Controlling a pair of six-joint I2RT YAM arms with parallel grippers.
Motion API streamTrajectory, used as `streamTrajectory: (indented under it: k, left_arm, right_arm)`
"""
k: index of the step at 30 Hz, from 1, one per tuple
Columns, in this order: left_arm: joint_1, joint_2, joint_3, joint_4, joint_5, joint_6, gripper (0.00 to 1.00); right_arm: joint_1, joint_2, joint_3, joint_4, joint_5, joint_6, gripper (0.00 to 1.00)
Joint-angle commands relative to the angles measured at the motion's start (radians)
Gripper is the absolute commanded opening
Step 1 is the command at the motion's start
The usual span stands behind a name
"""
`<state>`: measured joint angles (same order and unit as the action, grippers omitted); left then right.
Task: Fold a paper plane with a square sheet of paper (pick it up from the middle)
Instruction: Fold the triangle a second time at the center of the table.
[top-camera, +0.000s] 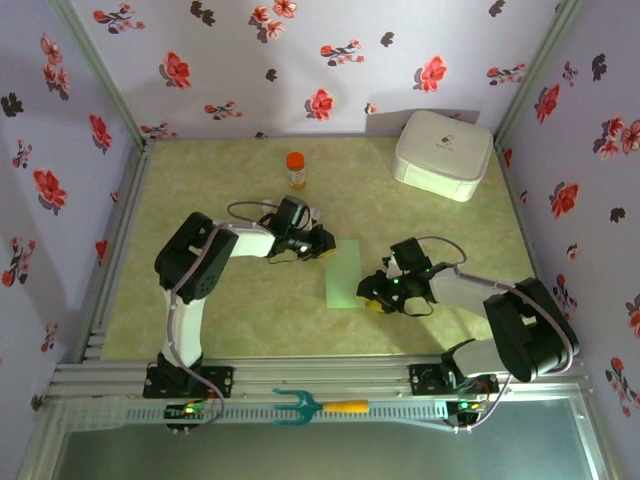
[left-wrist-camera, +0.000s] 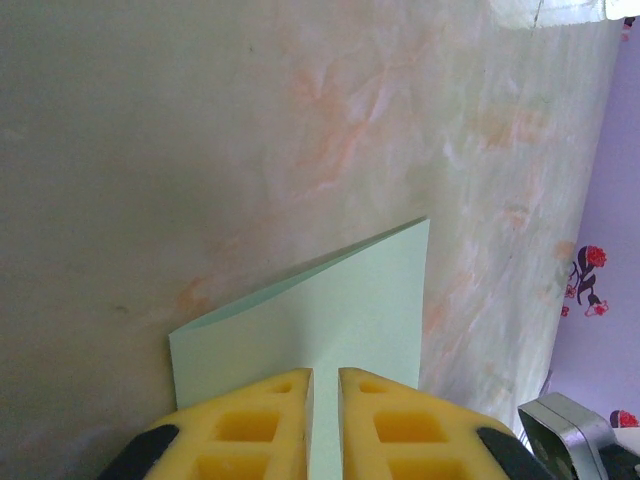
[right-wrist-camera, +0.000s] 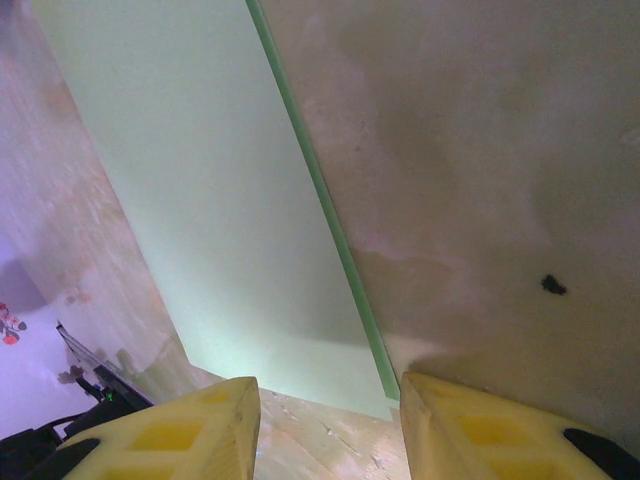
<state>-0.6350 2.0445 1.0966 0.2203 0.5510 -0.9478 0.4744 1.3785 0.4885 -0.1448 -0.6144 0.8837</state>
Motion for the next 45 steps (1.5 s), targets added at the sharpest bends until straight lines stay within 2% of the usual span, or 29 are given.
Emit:
streamTrajectory:
  k: [1,13,25,37,45]
  left_arm:
    - [-0.002,0.019,-0.030,-0.103,-0.040,0.009,0.16]
    - [-0.004,0.021,-0.026,-0.094,-0.034,0.007,0.16]
    - [-0.003,0.019,-0.006,-0.087,-0.006,0.023,0.16]
    - [-0.005,0.014,-0.004,-0.077,0.008,0.026,0.17]
    - [-0.006,-0.010,-0.012,-0.058,0.009,0.025,0.24]
  right_arm:
    - [0.010,0.014,-0.013,0.050,-0.039,0.027,0.41]
    - [0.006,0.001,0.018,0.057,0.007,0.003,0.44]
    - [-0.051,0.109,0.040,0.247,-0.059,0.008,0.44]
    - [-0.089,0.187,0.031,0.411,-0.120,0.020,0.38]
    - [-0.095,0.209,0.033,0.458,-0.130,0.017,0.34]
